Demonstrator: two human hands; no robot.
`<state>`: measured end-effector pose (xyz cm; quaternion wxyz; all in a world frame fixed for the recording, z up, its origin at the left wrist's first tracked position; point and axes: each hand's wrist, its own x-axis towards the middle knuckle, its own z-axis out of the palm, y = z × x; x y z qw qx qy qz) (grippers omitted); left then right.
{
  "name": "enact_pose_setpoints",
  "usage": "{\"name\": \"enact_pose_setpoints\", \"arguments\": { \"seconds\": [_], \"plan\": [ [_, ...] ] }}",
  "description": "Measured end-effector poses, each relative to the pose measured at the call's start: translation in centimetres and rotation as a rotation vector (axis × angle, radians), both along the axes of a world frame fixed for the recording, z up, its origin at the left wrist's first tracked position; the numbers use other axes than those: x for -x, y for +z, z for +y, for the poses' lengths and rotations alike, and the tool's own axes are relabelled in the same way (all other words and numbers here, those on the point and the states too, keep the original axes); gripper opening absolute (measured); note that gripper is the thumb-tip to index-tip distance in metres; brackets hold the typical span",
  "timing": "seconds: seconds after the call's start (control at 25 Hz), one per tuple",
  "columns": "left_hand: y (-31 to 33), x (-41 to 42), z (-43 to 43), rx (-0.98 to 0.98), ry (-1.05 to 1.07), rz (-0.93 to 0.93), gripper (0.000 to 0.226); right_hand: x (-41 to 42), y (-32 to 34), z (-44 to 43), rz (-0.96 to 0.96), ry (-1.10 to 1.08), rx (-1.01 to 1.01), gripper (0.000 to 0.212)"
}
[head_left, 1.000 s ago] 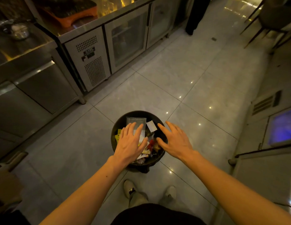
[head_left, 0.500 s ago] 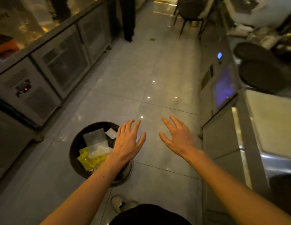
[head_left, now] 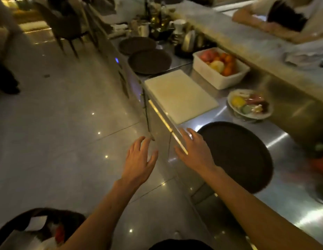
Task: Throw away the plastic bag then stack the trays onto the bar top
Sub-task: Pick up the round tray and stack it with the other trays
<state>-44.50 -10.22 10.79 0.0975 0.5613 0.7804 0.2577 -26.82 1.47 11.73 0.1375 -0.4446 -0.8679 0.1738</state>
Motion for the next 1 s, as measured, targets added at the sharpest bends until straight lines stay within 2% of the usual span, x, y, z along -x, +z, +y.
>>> {"name": "enact_pose_setpoints", "arguments": {
  "seconds": [0.2,0.44,1.0],
  "plan": [
    [-0.8,-6.8,7.5,0.04,-0.216,0.026,0.061,-9.7,-0.2,2.7,0.006,-0.26,0.04,0.069],
    [-2.4,-11.6,13.7,0.105,-0.373,-0.038,0.06,-16.6,-2.0,4.0,-0.023,-0.548,0.107,0.072],
    [-8.2,-8.6,25.5,0.35,-0.639,-0.072,0.056,-17.8,-7.0,6.1,-0.135,-1.076,0.369,0.076]
  ]
}}
